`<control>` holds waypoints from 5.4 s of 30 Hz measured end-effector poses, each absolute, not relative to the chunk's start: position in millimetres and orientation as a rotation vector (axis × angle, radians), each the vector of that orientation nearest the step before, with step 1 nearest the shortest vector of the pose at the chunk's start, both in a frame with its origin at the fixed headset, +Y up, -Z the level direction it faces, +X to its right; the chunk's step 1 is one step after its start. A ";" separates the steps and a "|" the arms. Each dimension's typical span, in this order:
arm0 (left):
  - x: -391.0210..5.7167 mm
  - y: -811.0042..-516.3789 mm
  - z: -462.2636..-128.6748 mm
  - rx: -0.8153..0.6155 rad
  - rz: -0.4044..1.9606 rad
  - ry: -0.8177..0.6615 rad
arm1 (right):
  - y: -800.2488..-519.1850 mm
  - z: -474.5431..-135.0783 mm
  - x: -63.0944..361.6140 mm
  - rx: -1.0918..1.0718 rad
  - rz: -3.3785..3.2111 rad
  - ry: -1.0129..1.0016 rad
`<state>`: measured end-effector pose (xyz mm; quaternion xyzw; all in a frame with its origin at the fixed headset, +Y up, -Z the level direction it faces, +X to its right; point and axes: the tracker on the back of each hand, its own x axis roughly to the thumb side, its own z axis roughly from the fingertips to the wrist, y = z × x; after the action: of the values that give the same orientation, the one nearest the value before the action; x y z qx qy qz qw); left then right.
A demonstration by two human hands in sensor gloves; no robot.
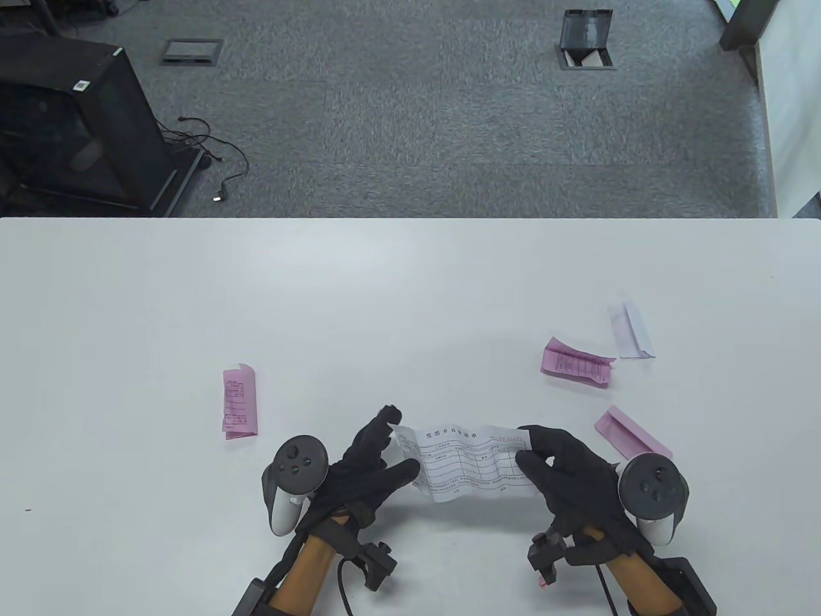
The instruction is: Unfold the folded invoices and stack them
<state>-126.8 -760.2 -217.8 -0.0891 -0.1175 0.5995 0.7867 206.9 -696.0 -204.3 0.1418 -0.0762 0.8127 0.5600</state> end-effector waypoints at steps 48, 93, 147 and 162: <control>-74.4 -759.2 -335.8 -0.130 0.484 0.165 | -760.0 -354.5 177.4 -0.318 2.914 0.225; -110.6 -738.8 -254.9 -0.029 0.351 0.155 | -687.5 -264.4 274.8 -0.318 2.862 -0.174; -68.2 -773.6 -202.3 -0.263 1.150 -0.208 | -753.8 -220.3 156.9 0.237 2.057 0.212; -82.0 -770.9 -199.6 -0.117 1.099 -0.009 | -717.1 -197.1 156.2 0.390 2.283 -0.194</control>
<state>-82.0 -770.9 -199.6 -0.0554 -0.0045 0.5219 0.8512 156.2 -717.1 -197.1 0.1542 -0.0768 0.9013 0.3976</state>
